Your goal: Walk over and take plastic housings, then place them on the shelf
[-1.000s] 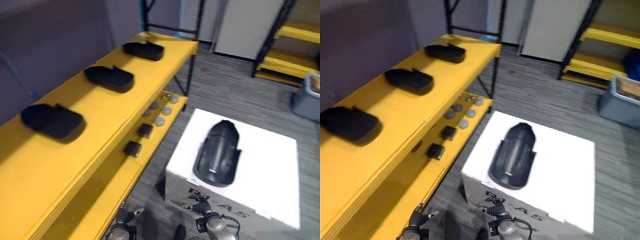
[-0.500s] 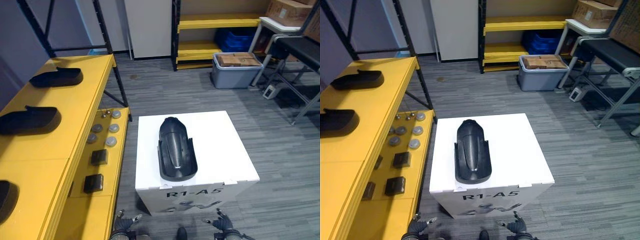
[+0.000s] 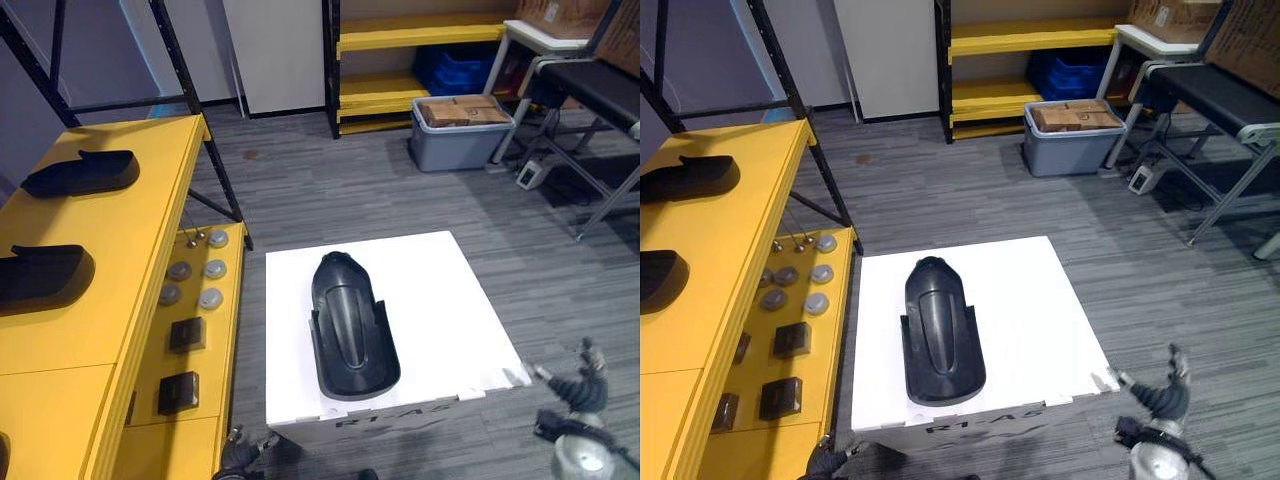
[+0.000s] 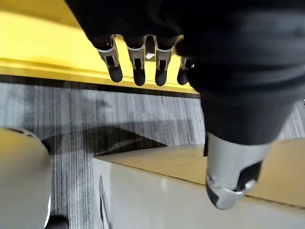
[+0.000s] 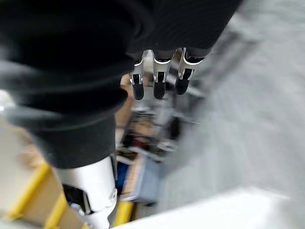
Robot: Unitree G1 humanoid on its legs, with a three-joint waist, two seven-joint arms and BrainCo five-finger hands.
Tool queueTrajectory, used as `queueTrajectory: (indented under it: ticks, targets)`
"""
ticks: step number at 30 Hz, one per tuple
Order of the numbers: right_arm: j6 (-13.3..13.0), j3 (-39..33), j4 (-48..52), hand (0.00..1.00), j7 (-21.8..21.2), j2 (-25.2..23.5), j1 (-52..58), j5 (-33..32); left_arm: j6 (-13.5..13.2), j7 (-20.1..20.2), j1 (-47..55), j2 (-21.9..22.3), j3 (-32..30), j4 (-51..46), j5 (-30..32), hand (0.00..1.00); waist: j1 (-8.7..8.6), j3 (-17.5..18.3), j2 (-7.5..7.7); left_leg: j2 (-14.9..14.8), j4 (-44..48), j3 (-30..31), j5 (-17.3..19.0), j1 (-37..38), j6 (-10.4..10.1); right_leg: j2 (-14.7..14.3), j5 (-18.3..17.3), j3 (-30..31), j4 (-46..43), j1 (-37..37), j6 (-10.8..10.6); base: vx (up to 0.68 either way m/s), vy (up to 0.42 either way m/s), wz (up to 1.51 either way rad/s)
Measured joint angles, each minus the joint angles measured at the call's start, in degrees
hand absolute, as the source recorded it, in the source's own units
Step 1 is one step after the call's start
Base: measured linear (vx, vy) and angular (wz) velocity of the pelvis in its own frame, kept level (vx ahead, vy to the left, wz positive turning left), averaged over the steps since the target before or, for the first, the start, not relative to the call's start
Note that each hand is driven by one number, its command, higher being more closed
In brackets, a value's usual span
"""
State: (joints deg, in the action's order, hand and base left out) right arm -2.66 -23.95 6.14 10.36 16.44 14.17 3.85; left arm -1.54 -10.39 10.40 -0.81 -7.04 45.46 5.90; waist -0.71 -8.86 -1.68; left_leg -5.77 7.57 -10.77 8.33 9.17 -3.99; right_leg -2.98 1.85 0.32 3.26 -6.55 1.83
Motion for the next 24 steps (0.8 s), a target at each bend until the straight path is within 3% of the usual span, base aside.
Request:
queueTrajectory:
  ticks: [5,9,11,15,19,21,24]
  targets:
    - [-4.41,9.67,9.06,0.00,-4.79,4.41,-5.60,-1.91,-0.94,1.76,0.24,-1.59,1.02,0.29,-0.04,0.00,-0.01,1.29,1.73,0.07,-1.90,0.05,-0.39,0.03,0.65,-0.18,0.37,0.08,1.09,1.02,-0.37,-0.07,0.046,-0.02]
    - [-7.03,22.32,7.66,0.00,-6.93,5.22,-14.29,-3.17,-1.73,1.99,-0.26,-2.23,2.22,0.70,-0.06,0.00,0.79,1.57,2.73,0.26,-3.06,0.20,-0.43,0.21,0.71,-0.24,1.86,0.21,1.82,0.87,-0.20,-0.05,0.034,-0.01]
    - [-7.14,27.80,2.30,0.00,-7.32,3.03,-18.69,-1.45,-1.70,1.96,-1.11,-2.28,3.38,0.88,-0.07,0.00,2.32,1.56,2.72,0.54,-3.60,0.52,-0.55,0.16,0.91,-0.02,2.21,0.12,1.99,1.13,-0.30,-0.05,0.039,0.03]
    - [-3.22,29.74,-8.12,0.00,-6.52,-4.36,-21.74,6.51,-1.64,1.73,-1.67,-2.18,4.04,1.03,-0.10,0.00,3.39,1.43,2.51,0.84,-4.31,1.76,-0.74,-0.01,1.20,0.25,2.44,-1.11,2.00,1.23,-0.24,-0.02,0.023,0.14]
    - [0.37,29.58,-12.60,0.00,-4.35,-8.81,-21.66,13.92,-1.24,1.61,-2.26,-1.85,4.04,1.96,-0.06,0.00,3.14,1.08,1.96,0.94,-4.36,1.87,-0.80,-0.06,1.29,0.27,2.47,-1.51,1.79,1.27,-0.27,0.01,0.003,0.01]
    - [3.39,27.81,-13.74,0.00,-1.49,-11.58,-21.04,21.14,-0.48,1.14,-2.36,-1.41,4.12,1.97,0.01,0.00,2.84,0.82,1.52,1.20,-4.33,3.08,-0.90,-0.06,1.44,0.31,2.48,-2.67,1.73,0.91,-0.29,0.02,0.007,0.17]
    - [6.29,24.85,-14.83,0.00,1.75,-13.80,-20.83,27.08,-0.16,0.45,-2.55,-0.51,4.06,1.91,0.01,0.00,3.15,0.56,1.10,1.26,-4.32,3.94,-1.08,-0.23,1.63,0.40,2.47,-3.36,1.80,0.70,-0.29,-0.01,0.002,0.18]
